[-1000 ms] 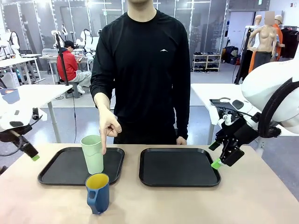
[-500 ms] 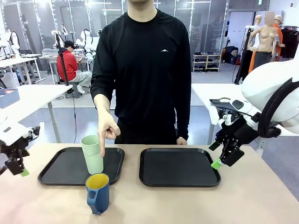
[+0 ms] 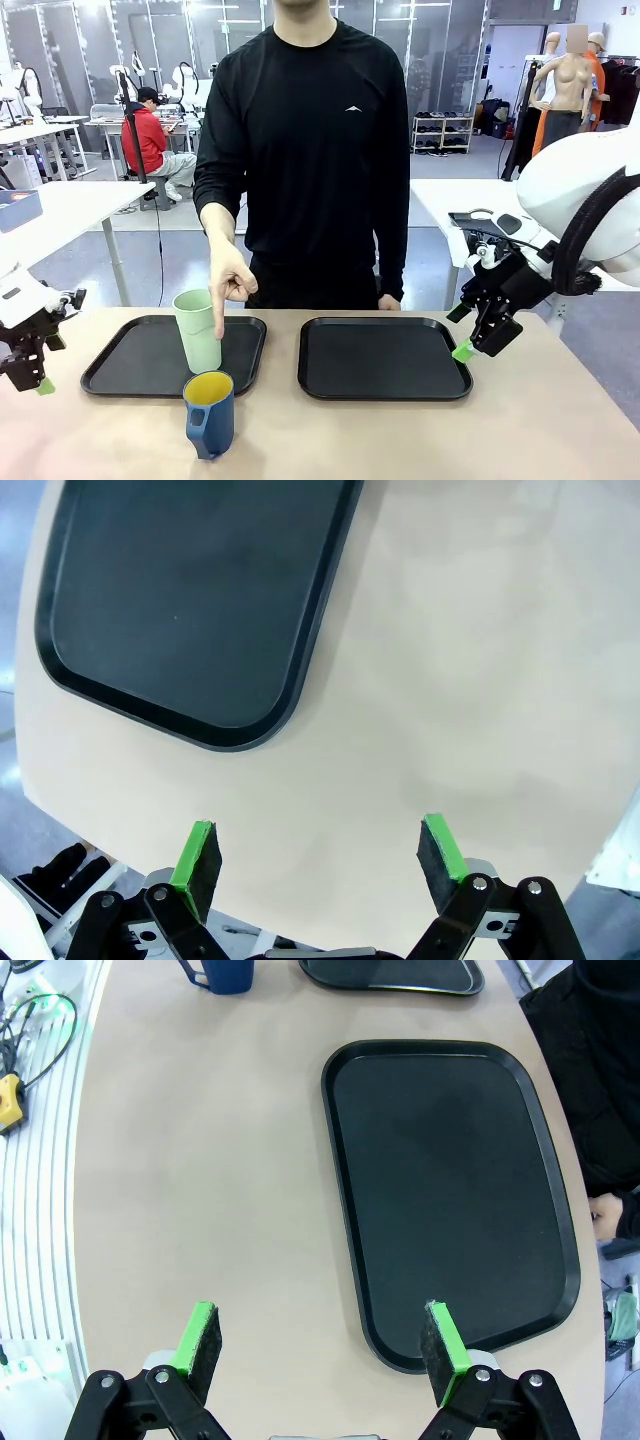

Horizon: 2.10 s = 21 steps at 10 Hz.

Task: Sort and store the cups by type.
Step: Pick up the Handle plastic cup and place it into the empty Flat Tray.

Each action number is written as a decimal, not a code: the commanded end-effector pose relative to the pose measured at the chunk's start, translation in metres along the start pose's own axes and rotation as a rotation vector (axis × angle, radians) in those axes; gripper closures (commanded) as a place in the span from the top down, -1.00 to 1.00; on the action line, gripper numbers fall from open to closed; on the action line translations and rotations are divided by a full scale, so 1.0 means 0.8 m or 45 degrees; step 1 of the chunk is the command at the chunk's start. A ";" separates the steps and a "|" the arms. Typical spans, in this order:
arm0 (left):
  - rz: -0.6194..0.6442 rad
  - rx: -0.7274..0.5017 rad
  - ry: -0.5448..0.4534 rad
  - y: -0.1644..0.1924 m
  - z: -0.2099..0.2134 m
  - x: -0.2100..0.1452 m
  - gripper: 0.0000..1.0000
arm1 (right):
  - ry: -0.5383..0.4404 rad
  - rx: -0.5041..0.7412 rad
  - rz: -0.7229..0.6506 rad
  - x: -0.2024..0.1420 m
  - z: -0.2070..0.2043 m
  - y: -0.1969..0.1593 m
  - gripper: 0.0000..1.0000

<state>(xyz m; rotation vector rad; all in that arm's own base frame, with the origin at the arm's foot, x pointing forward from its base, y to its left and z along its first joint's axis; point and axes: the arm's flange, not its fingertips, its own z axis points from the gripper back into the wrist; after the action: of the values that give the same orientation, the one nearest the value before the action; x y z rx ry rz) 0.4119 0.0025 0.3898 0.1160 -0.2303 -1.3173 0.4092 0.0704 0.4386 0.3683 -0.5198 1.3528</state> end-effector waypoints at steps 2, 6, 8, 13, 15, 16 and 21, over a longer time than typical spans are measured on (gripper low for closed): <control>-0.095 -0.001 0.038 -0.008 -0.010 0.000 1.00 | 0.010 -0.004 -0.002 0.000 0.002 0.003 1.00; -0.043 -0.007 0.011 -0.002 -0.004 0.004 1.00 | 0.010 -0.004 -0.002 0.000 0.002 0.003 1.00; -0.043 -0.007 0.011 -0.002 -0.004 0.004 1.00 | 0.010 -0.004 -0.002 0.000 0.002 0.003 1.00; -0.102 -0.035 -0.047 -0.002 -0.018 0.006 1.00 | 0.010 -0.004 -0.002 0.000 0.002 0.003 1.00; -0.222 -0.156 -0.186 -0.014 -0.034 0.008 1.00 | 0.010 -0.004 -0.002 0.000 0.002 0.003 1.00; -0.263 -0.215 -0.268 -0.020 -0.045 0.009 1.00 | 0.010 -0.004 -0.002 0.000 0.002 0.003 1.00; -0.409 -0.265 -0.912 -0.023 -0.084 0.016 1.00 | 0.010 -0.004 -0.002 0.000 0.002 0.003 1.00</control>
<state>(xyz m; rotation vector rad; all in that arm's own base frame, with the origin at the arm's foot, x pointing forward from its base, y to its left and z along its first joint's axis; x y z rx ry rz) 0.4000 -0.0258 0.3405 -0.3742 -0.6553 -1.6433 0.4092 0.0701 0.4386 0.3684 -0.5199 1.3526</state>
